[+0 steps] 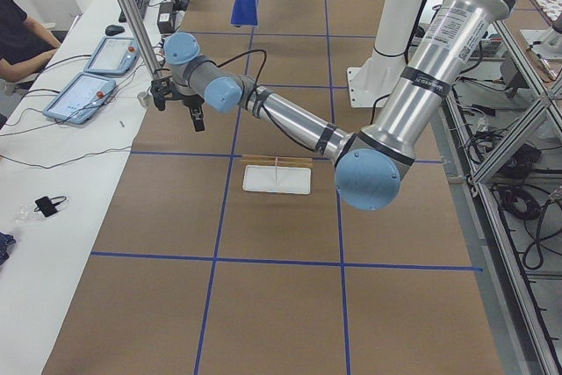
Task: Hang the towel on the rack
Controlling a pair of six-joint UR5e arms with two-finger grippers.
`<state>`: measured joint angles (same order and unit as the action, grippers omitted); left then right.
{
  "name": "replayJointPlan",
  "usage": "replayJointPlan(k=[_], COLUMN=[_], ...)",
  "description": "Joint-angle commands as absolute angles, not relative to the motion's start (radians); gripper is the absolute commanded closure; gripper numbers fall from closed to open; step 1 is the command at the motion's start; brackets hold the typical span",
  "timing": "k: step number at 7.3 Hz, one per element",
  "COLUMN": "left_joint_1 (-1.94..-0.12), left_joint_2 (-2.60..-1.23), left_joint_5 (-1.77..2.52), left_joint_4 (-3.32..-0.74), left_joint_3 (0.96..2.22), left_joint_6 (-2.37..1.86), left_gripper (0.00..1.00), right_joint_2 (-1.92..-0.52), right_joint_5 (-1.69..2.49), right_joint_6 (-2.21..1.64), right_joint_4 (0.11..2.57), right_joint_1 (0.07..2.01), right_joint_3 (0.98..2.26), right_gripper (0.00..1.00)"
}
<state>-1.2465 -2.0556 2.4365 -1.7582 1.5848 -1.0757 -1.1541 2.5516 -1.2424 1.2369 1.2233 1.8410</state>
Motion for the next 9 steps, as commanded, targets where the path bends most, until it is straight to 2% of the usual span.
replayJointPlan(k=[1,3,5,7,9], left_joint_1=[-1.149,-1.088,-1.055,-0.976,-0.924], left_joint_2=[-2.149,-2.203,-2.213,-2.261,-2.292], left_joint_5=[2.436,2.424,2.421,2.357,2.321], left_joint_4=[-1.761,-1.816,-1.946,-1.95,-1.95], left_joint_3=[1.612,1.612,1.614,1.632,1.632], left_joint_6=[-1.388,-1.669,-1.88,-1.983,-2.031], left_gripper=[0.03,0.03,0.03,0.03,0.03], right_joint_2=[-1.088,-1.055,-1.055,-1.055,-1.039], right_joint_5=[2.527,2.452,2.276,2.019,1.911], right_joint_6=[-1.402,-1.593,-1.838,-1.873,-1.77], right_joint_4=[1.227,1.171,0.961,0.904,0.91], right_joint_1=[1.181,1.14,1.051,0.872,0.801], right_joint_3=[1.851,1.874,1.881,1.936,1.959], right_gripper=[1.0,1.0,1.0,1.0,1.0])
